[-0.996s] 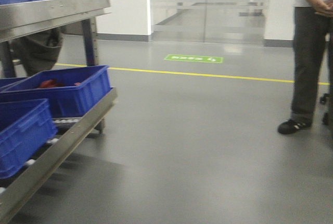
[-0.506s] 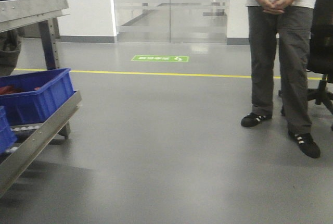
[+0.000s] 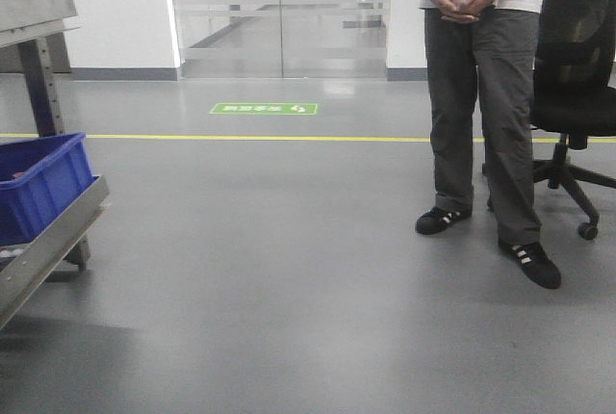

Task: Fetch blue bin and place on conveyor start
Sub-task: 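Carry the teal bin in both grippers while driving across the floor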

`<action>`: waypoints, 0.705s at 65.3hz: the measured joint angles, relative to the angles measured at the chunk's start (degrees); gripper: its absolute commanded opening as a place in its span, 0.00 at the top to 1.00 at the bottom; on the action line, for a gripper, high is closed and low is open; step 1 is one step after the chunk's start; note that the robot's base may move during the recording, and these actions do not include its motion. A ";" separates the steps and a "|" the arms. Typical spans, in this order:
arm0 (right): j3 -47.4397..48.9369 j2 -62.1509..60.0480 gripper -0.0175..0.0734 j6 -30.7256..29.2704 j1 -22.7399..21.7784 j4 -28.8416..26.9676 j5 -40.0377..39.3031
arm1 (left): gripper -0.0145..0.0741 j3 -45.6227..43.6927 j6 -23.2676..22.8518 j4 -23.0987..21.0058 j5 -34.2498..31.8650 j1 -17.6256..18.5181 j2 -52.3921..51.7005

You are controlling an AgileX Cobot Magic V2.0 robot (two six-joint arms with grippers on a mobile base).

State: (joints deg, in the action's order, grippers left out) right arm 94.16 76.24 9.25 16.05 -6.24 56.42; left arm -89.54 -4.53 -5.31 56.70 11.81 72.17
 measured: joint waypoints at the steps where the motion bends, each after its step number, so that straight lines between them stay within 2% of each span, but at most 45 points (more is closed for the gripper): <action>1: 0.00 0.00 0.97 0.00 0.00 0.00 0.00 | 0.96 0.00 0.00 0.00 0.00 0.00 0.00; 46: 0.00 0.00 0.97 0.00 0.00 0.00 0.00 | 0.96 0.00 0.00 0.00 0.00 0.00 0.00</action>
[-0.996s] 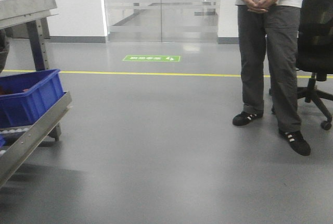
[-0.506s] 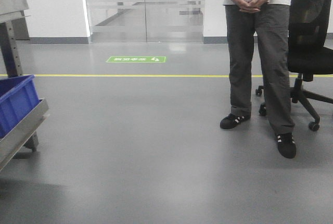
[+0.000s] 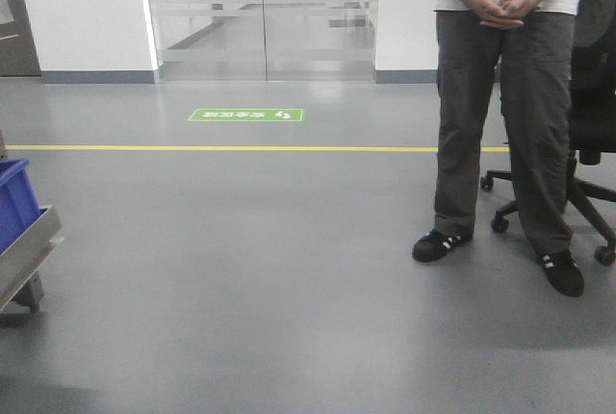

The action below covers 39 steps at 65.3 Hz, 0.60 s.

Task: Fetch blue bin and place on conveyor start
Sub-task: 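Carry the teal bin in both grippers while driving across the floor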

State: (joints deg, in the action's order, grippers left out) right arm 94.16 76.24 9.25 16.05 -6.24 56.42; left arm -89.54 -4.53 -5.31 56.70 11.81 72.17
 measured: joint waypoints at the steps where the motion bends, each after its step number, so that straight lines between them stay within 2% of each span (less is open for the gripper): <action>1: 0.00 0.00 0.97 0.00 0.00 0.00 0.00 | 0.96 0.00 0.00 0.00 0.00 0.00 0.00; 39: 0.00 0.00 0.97 0.00 0.00 0.00 0.00 | 0.96 0.00 0.00 0.00 0.00 0.00 0.00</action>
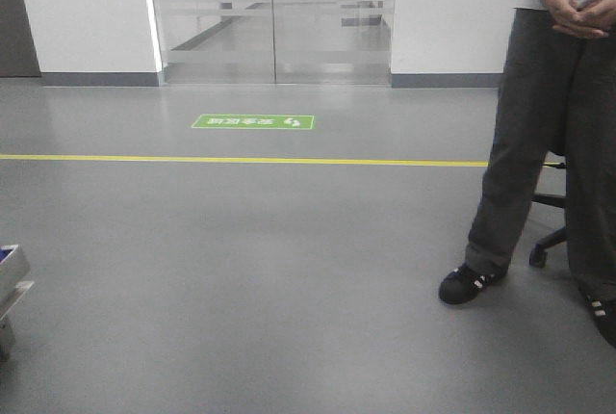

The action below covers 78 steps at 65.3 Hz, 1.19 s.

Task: Fetch blue bin and place on conveyor start
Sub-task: 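Carry the teal bin in both grippers while driving across the floor, then drive up to the red conveyor holding the teal bin above the belt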

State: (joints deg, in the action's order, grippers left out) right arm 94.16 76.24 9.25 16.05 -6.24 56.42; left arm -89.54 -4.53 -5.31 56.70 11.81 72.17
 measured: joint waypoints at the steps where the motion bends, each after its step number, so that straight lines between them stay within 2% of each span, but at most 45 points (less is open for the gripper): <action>1: 0.00 0.00 0.97 0.00 0.00 0.00 0.00 | 0.96 0.00 0.00 0.00 0.00 0.00 0.00; 54: 0.00 0.20 0.97 -0.10 0.00 0.00 -0.22 | 0.96 0.00 0.00 0.22 0.00 0.00 0.00; 78: 0.00 0.20 0.97 -0.10 0.11 -0.62 -0.22 | 0.96 0.00 0.00 2.30 0.00 0.11 0.00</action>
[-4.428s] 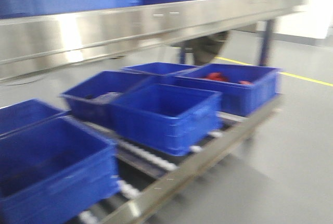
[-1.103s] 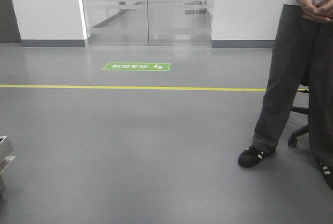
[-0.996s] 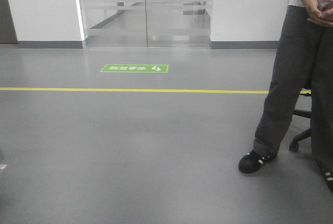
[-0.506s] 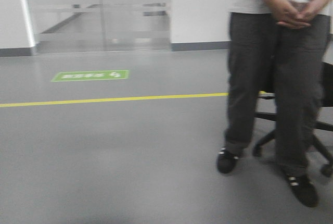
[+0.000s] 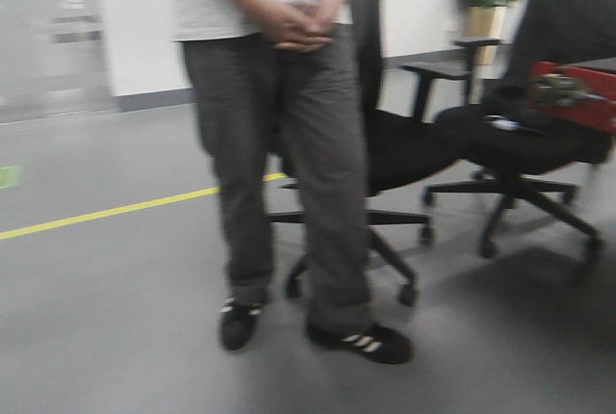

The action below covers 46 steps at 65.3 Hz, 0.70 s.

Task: Fetch blue bin and place on conveyor start
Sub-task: 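Drive up to the red conveyor holding the teal bin above the belt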

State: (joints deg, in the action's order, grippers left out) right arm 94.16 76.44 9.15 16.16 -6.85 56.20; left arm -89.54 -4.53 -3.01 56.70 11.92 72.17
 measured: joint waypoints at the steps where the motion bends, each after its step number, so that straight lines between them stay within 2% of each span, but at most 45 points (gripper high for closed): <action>1: 0.00 0.00 0.97 0.00 0.00 0.01 -0.11 | 0.96 0.00 0.00 0.17 0.00 0.00 0.00; 46: 0.00 0.12 0.97 0.10 0.22 -2.46 -0.99 | 0.96 0.00 0.00 8.30 -1.28 0.57 0.00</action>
State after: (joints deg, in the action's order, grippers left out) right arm 94.16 76.55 9.25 16.38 -9.32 55.22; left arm -89.54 -4.53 5.30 55.42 12.49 72.17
